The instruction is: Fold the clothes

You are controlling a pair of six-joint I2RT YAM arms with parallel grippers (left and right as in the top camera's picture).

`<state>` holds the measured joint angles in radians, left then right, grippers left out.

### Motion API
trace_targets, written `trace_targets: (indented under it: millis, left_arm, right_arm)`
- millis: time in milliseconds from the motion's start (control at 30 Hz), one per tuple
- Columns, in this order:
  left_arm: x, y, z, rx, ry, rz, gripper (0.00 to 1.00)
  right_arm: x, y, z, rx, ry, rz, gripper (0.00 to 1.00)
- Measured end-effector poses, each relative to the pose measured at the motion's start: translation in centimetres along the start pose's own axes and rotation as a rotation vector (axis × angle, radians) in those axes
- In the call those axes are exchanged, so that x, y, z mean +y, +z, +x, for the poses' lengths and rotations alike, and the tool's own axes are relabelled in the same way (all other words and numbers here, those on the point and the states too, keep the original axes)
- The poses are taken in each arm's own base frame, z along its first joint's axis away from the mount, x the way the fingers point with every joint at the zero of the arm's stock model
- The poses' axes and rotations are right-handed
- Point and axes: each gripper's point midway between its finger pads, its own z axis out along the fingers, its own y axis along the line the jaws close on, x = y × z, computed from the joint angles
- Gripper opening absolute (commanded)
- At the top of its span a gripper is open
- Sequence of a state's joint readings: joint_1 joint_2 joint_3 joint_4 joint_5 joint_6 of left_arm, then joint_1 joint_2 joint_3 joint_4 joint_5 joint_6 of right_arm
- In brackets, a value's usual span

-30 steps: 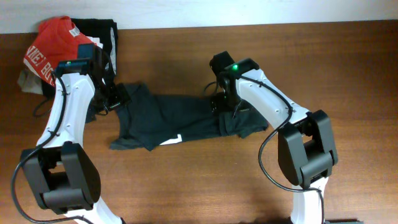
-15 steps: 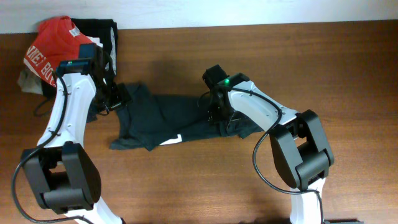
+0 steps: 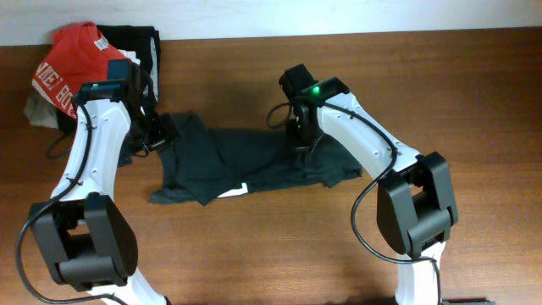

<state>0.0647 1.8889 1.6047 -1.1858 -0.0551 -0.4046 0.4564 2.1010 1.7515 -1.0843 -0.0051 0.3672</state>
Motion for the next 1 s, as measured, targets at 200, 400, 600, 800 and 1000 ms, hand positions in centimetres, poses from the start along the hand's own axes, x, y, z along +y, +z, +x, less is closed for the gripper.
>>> trace_targets:
  millis: [200,400,600,800,1000]
  left_arm:
    - [0.0,0.0,0.0,0.0,0.0,0.0,0.99]
    - [0.0,0.0,0.0,0.0,0.0,0.0,0.99]
    - [0.0,0.0,0.0,-0.001,0.0,0.0,0.99]
    - [0.0,0.0,0.0,-0.001,0.0,0.0,0.99]
    - [0.0,0.0,0.0,-0.001,0.0,0.0,0.99]
  right_arm:
    - [3.9,-0.2,1.6,0.039,-0.052,-0.096,0.04]
    - [7.8,-0.4,1.7,0.003,-0.096,-0.184,0.04]
    - [9.2,-0.6,0.5,-0.056,-0.111,-0.23,0.04]
    - [11.6,-0.3,0.5,-0.088,-0.155,-0.256,0.18]
    - [11.2,0.3,3.1,0.029,-0.195,-0.208,0.99]
